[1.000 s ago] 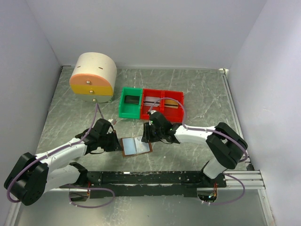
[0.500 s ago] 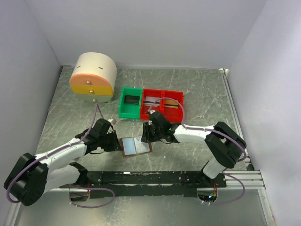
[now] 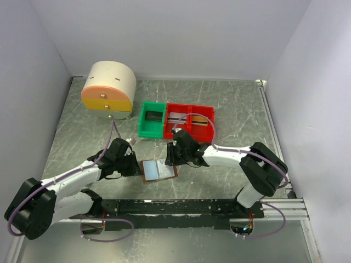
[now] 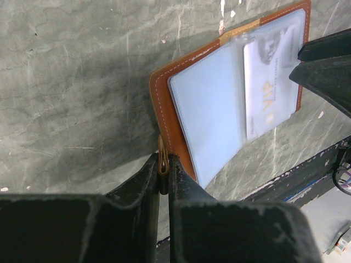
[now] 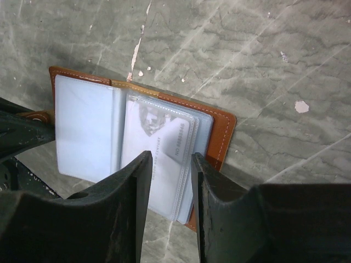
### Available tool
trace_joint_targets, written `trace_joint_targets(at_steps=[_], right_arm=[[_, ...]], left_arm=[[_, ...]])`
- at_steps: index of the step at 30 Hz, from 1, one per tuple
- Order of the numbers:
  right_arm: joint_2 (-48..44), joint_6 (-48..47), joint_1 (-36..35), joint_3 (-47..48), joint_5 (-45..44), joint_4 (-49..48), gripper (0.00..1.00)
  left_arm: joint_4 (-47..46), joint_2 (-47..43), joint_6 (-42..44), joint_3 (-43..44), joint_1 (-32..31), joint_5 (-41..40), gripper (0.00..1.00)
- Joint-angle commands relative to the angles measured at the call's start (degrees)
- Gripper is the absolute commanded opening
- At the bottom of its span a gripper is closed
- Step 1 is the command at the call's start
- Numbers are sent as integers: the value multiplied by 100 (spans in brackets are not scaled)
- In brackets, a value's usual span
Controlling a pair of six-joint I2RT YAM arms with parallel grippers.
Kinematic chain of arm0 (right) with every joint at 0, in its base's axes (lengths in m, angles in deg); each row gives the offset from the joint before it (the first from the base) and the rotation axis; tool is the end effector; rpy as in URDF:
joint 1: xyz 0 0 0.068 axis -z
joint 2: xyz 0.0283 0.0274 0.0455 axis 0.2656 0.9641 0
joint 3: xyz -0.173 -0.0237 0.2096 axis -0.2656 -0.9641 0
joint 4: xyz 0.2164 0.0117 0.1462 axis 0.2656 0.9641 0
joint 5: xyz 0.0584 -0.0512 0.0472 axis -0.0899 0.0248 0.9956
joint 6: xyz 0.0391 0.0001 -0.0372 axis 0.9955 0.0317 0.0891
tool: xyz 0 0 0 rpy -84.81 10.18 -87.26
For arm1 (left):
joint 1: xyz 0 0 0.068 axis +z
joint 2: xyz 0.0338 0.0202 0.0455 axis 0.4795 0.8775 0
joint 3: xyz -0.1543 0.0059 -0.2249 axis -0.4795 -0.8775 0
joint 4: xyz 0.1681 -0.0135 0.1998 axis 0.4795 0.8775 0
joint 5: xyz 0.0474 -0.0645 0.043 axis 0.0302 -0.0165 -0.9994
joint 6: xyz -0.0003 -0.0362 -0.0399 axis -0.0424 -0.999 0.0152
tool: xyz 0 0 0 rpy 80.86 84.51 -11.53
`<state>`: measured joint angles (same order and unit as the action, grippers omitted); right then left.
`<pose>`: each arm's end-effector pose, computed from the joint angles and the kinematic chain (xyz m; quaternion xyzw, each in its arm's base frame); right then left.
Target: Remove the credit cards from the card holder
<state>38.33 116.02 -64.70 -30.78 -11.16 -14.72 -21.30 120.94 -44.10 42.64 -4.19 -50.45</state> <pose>0.1965 0.2341 0.1549 -0.1117 0.9290 0.2763 0.2194 0.1529 -0.1084 0.1485 -0.0281 0.9476 -0.2668 0.1735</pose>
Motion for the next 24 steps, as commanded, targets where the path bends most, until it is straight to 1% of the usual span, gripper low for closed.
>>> trace_joint_targets(at_steps=[1, 8, 11, 18, 24], right_arm=[[-6, -79, -30, 99, 28, -94, 35], [101, -89, -31, 85, 229, -277, 31], [81, -47, -30, 34, 333, -401, 31], [272, -55, -28, 190, -41, 5, 33], [71, -64, -36, 132, -124, 5, 34]], left_arm=[[-16, 6, 71, 152, -47, 65, 16], [-13, -1, 76, 124, -47, 57, 16], [-22, -12, 72, 103, -47, 71, 16], [2, -29, 80, 115, -47, 58, 16], [-19, -38, 72, 79, -47, 60, 16]])
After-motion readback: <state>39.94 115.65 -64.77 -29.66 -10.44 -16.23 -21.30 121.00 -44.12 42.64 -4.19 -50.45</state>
